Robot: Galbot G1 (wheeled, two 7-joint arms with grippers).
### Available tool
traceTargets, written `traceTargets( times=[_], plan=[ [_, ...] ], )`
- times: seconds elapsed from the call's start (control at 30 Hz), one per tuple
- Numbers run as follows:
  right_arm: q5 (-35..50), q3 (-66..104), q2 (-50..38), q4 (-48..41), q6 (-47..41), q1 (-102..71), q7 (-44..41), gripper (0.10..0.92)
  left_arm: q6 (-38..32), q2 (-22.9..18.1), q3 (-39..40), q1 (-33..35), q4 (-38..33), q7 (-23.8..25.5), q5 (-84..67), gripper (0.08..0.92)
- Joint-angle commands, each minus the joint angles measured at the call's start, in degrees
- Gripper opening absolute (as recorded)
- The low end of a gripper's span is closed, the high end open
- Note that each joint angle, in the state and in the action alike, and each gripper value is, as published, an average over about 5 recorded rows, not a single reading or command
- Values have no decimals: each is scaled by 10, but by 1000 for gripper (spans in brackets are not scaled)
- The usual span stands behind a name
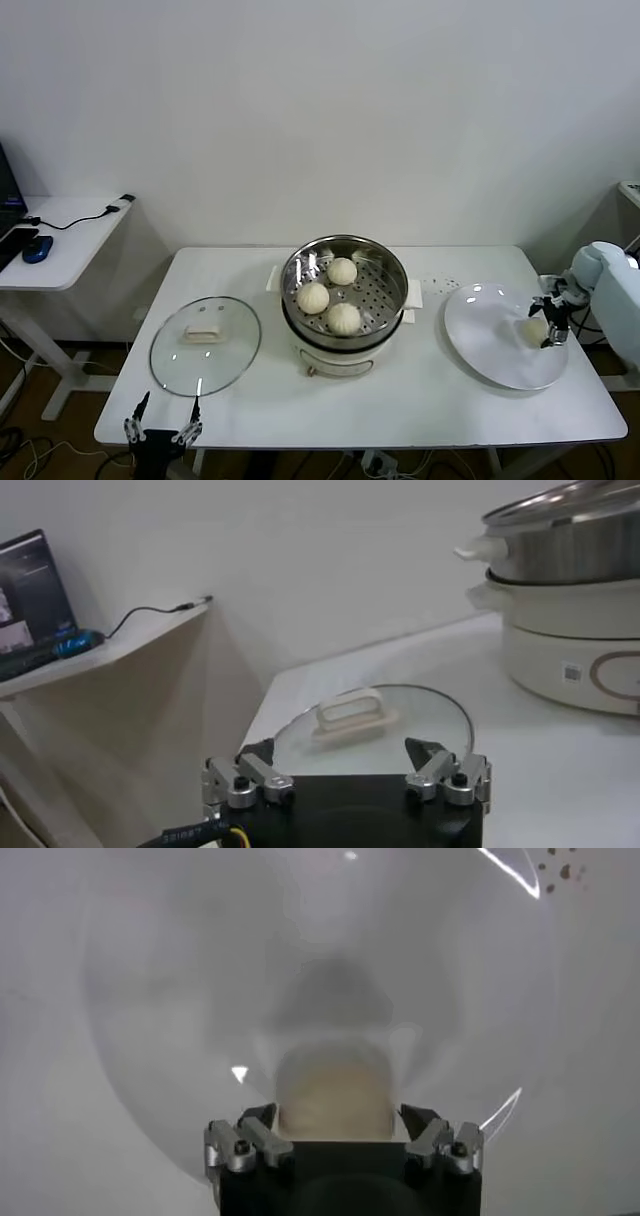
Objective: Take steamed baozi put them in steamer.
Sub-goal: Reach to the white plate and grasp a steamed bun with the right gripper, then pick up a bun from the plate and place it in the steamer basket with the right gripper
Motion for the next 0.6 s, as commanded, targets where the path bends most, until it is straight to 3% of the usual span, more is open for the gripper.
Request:
traceTargets(
  times=[0.03, 0.2, 0.33, 0.6],
  plan=[
    [-26, 22, 16, -22, 6, 2, -5, 727, -1, -1, 1, 1, 0, 0, 0, 823],
    [-23, 21, 15, -21, 5, 8, -10, 636, -1, -1, 2, 3, -1, -1, 0, 823],
    [11, 0, 11, -14, 0, 18, -16, 610, -2, -1, 2, 4, -1, -1, -1, 823],
    [229, -177, -19, 51, -49, 108, -35, 602, -3, 0, 5, 4, -2, -1, -3, 823]
  ],
)
